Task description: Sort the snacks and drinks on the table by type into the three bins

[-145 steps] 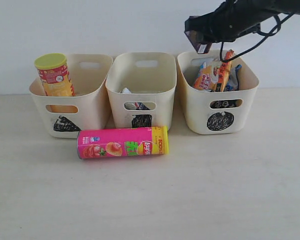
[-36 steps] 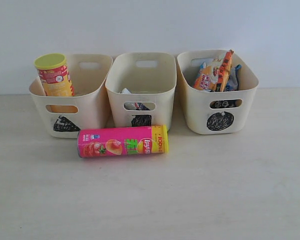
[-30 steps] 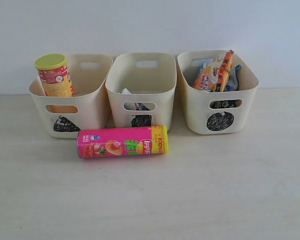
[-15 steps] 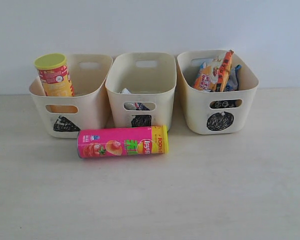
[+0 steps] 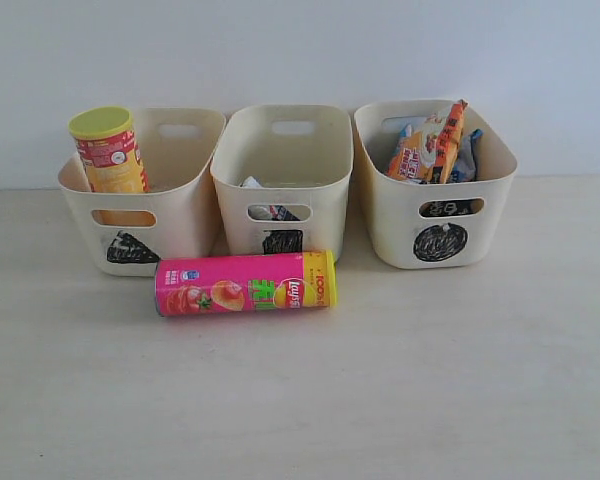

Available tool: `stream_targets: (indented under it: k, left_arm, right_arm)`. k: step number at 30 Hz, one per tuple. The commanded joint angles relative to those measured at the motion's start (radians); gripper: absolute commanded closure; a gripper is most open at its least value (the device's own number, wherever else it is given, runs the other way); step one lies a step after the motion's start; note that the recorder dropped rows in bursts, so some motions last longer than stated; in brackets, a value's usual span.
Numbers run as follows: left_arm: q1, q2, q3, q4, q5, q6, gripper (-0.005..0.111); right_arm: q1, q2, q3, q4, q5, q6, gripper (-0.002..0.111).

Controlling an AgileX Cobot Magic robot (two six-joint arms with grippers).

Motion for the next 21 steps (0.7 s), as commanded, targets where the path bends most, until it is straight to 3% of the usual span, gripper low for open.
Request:
stream_targets:
  k: [1, 21]
  left_arm:
    - [-0.003, -0.003, 0.004, -0.003, -0.005, 0.003, 0.103]
    - [-0.003, -0.003, 0.004, -0.003, -0.005, 0.003, 0.103]
  right_arm:
    - [-0.003, -0.006, 0.005, 0.065, 0.083, -0.012, 0.108]
    - [-0.001, -0.006, 0.005, 0.157, 0.097, -0.103, 0.108]
